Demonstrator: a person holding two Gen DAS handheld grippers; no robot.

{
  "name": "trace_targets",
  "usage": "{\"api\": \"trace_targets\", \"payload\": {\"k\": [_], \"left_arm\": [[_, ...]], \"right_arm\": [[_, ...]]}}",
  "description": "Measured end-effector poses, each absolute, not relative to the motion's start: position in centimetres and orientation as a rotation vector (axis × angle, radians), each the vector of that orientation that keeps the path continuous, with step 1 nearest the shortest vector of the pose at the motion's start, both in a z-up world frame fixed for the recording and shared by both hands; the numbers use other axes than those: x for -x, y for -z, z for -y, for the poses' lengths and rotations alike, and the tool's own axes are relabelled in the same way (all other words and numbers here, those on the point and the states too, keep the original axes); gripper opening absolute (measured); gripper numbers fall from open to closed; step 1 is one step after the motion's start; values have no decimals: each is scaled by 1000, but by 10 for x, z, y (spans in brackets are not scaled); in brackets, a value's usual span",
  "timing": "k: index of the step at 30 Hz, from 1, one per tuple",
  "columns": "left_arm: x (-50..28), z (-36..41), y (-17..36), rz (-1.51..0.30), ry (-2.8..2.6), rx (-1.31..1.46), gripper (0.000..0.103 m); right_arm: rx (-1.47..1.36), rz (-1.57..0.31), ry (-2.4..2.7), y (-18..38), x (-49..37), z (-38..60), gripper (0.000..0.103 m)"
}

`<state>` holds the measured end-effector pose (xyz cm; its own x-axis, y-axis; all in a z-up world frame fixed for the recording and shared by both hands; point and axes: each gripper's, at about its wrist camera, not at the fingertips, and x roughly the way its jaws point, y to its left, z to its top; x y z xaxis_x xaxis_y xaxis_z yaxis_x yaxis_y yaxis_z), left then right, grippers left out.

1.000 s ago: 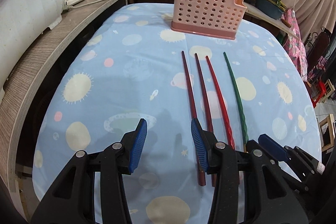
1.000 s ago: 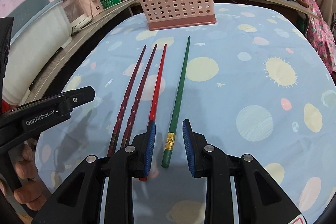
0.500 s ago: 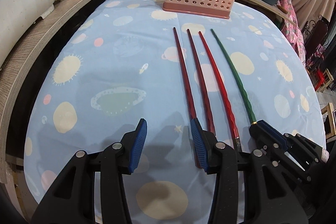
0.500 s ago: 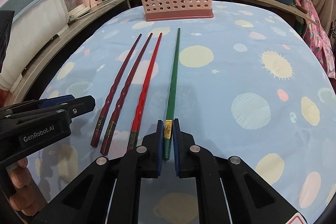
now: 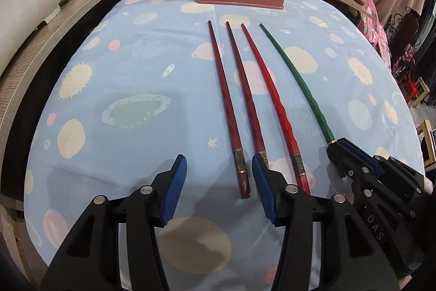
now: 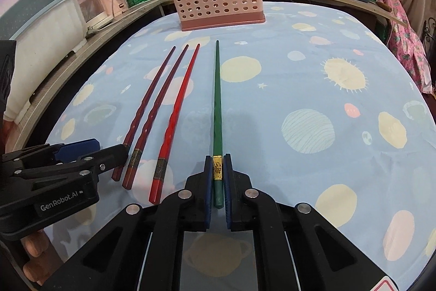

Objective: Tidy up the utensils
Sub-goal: 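Close the left tool on the dark red chopstick while the right tool grasps the green chopstick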

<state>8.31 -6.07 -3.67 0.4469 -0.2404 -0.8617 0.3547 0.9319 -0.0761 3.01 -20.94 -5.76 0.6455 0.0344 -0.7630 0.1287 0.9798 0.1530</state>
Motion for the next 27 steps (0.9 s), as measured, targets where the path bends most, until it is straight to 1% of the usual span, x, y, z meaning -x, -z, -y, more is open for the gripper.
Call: {"api": "trace_targets", "payload": {"k": [11,14,16,17,19,22,27], "left_arm": [[-78,67,40,-1010,345,-177,47],[-77,67,40,-1005,342,-179,41],[-77,66,40,-1004,341,-177,27],[-77,66,39,-1006,343,-176,24],[-79,65,39,-1012,347,-170,14],[-80,63,38,-1023,353,-156,7],[-84,59,37,-1043,368,-130,7]], "right_arm": [[-203,-860,53,58,-29,209,7],[-207,-859,50,58,-29,210,7],[-209,-859,49,58,-29,210,7],[-210,-859,48,58,-29,210,7],[-212,-859,47,58,-29,210,7],[-211,-859,48,58,-29,210,7],[-210,-872,52,57,-30,210,7]]}}
